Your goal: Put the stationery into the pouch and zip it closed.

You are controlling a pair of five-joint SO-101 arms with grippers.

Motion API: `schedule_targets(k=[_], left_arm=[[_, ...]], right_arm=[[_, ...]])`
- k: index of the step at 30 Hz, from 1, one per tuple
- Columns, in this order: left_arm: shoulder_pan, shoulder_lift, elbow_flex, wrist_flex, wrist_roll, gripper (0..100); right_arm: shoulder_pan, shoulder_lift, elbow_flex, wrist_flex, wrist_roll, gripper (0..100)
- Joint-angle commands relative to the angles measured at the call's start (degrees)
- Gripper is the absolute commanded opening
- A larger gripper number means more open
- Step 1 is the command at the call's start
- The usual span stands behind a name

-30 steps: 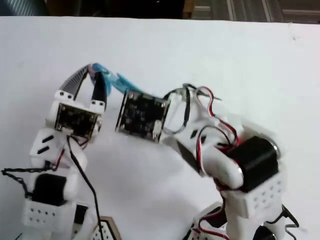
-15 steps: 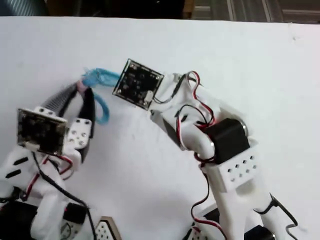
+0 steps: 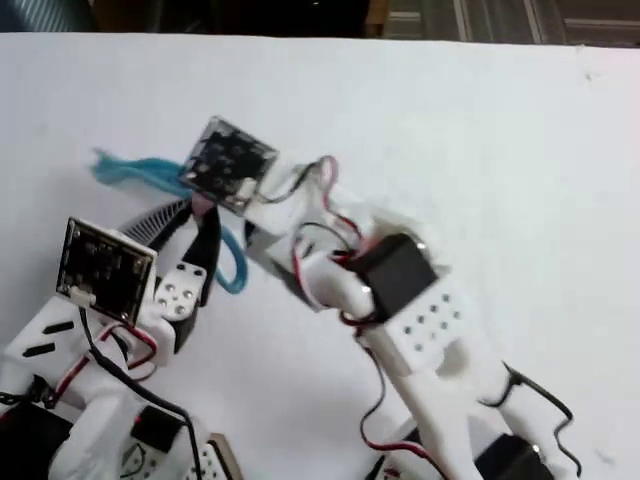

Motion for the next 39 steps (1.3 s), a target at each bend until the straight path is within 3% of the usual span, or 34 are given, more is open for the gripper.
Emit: schedule_targets(k=[1, 8, 17, 24, 29, 35, 39], left_arm=[[1.89, 0.40, -2.73, 0.53, 0.35, 2], [0.66, 0.40, -2.81, 1.14, 0.09, 2], [-19.03, 0.75, -1.58, -5.36, 0.35, 2], [-23.34, 0.66, 6.95, -11.43, 0.35, 2], [-23.08, 0.66, 10.55, -11.43, 0.44, 2], [-23.25, 0.66, 14.68, -11.60, 0.44, 2], [-23.43, 0.66, 17.32, -13.10, 0.26, 2]], right_arm=[[-2.42, 3.47, -7.91, -2.07, -2.81, 1.7], [-2.51, 13.41, -24.35, -1.36, -7.47, 1.7], [-2.24, 12.97, -35.87, 15.16, -4.04, 1.7], [-2.24, 11.21, -42.90, 26.68, -0.88, 1.7], [-2.59, 10.59, -40.00, 26.68, -1.32, 1.8], [-6.11, 10.68, -24.35, 25.89, -1.41, 3.1], [-6.73, 9.89, -17.05, 21.85, -1.41, 18.3]])
